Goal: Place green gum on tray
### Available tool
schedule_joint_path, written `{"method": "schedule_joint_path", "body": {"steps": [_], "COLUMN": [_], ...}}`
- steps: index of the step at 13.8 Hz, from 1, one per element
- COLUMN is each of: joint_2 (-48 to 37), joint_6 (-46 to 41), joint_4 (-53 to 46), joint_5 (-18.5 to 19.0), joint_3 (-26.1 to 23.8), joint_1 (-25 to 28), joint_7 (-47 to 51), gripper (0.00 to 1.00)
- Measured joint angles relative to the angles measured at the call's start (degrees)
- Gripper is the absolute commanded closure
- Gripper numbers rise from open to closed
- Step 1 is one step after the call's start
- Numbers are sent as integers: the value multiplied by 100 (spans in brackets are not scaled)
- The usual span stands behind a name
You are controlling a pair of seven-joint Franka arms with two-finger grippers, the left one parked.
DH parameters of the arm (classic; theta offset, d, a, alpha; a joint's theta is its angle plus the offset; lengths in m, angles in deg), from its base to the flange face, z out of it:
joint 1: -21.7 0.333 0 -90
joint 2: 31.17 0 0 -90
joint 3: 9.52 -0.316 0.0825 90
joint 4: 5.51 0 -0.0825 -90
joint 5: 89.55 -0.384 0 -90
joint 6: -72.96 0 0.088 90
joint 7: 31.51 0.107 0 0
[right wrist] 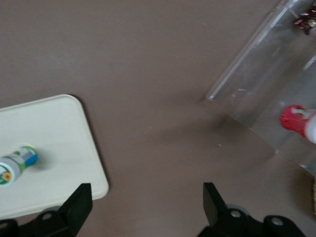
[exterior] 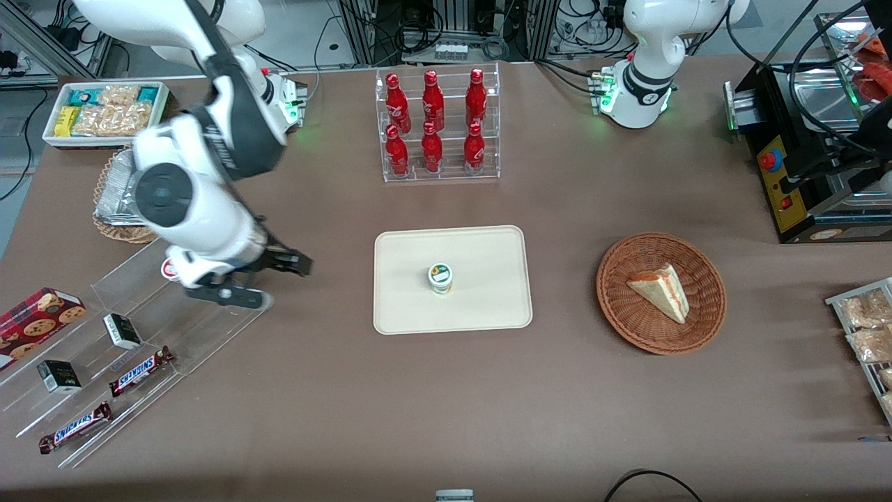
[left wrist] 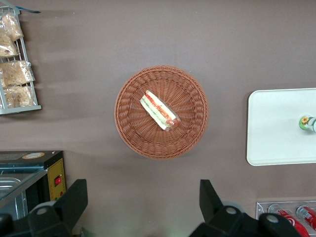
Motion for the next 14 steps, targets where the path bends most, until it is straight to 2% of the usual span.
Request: {"method": "schedule_joint_path", "body": {"steps": [3,6,9,14], "joint_2": [-482,-880,-1128,-1396], "joint_6": [-336,-719,-1065,-1494], "joint_4": [318,549,586,490], "joint_5": [0,0,0,0], "joint_3": [-278,-306,-290,21], "joint_1": [-871,-1388,-1572,-1589], "joint_7": [-865,-1333,-1545,-1573], "gripper": [0,0,0,0]}}
